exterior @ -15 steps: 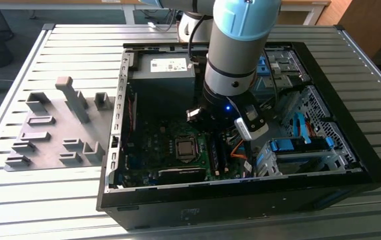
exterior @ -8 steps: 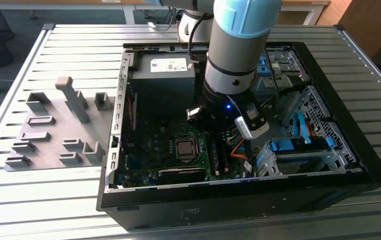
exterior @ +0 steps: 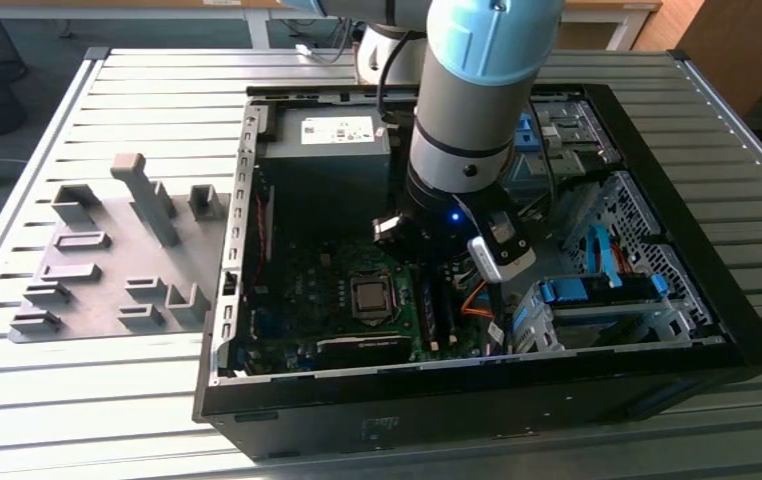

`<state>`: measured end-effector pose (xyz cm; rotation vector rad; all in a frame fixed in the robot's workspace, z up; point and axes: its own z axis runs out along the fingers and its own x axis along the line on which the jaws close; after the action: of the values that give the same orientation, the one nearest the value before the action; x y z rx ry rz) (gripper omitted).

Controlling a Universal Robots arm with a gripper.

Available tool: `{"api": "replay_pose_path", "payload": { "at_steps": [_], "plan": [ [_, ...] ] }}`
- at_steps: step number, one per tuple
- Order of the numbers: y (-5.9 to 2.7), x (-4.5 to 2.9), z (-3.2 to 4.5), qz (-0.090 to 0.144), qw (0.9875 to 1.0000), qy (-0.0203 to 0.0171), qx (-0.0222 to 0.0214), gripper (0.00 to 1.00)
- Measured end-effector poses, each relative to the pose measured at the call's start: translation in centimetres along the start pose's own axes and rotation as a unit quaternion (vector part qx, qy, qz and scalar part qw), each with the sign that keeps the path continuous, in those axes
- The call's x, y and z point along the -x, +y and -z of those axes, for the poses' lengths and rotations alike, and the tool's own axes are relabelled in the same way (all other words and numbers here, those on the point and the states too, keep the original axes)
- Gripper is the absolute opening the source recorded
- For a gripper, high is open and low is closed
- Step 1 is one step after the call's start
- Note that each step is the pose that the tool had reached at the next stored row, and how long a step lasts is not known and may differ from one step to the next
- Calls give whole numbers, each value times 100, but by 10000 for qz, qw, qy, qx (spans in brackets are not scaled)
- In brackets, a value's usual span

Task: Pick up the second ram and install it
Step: 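Insert the second ram into the second slot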

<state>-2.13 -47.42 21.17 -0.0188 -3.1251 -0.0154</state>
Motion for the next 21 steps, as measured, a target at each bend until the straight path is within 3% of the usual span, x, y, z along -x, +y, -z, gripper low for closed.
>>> {"api": "replay_pose_path", "payload": {
  "at_steps": [8, 21],
  "plan": [
    [-15, 0, 4, -20, 10000, 2, 18, 14],
    [-19, 0, 17, -20, 10000, 2, -1, 14]
  ]
}}
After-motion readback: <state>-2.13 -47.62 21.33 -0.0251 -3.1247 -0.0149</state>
